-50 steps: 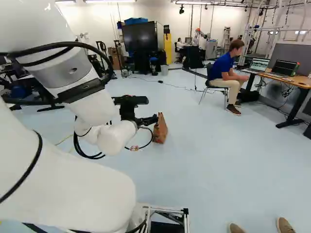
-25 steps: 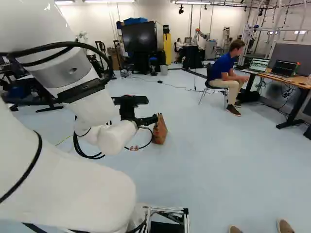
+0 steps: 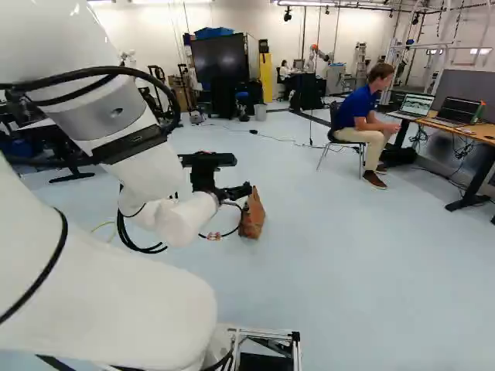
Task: Pick up the grocery bag from the ground
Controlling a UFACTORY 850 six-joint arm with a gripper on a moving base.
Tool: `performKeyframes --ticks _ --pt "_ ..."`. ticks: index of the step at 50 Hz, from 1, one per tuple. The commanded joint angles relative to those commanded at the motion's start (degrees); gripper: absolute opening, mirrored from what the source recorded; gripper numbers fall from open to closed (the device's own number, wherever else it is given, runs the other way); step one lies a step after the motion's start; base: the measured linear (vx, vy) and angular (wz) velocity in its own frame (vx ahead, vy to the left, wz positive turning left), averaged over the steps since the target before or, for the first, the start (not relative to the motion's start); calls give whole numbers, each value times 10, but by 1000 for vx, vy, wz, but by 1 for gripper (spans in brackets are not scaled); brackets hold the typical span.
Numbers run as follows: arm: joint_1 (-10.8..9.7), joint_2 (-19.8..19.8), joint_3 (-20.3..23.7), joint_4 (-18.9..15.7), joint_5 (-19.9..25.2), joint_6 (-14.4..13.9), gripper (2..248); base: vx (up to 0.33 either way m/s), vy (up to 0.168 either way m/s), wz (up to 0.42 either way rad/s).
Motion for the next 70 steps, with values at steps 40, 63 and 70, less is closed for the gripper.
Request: performKeyframes --ticks 40,63,70 --pt "0 0 0 0 0 0 247 227 -1 -14" --pt "0 0 0 0 0 0 247 255 -3 -18" --pt "0 0 0 0 0 0 247 251 -3 -18"
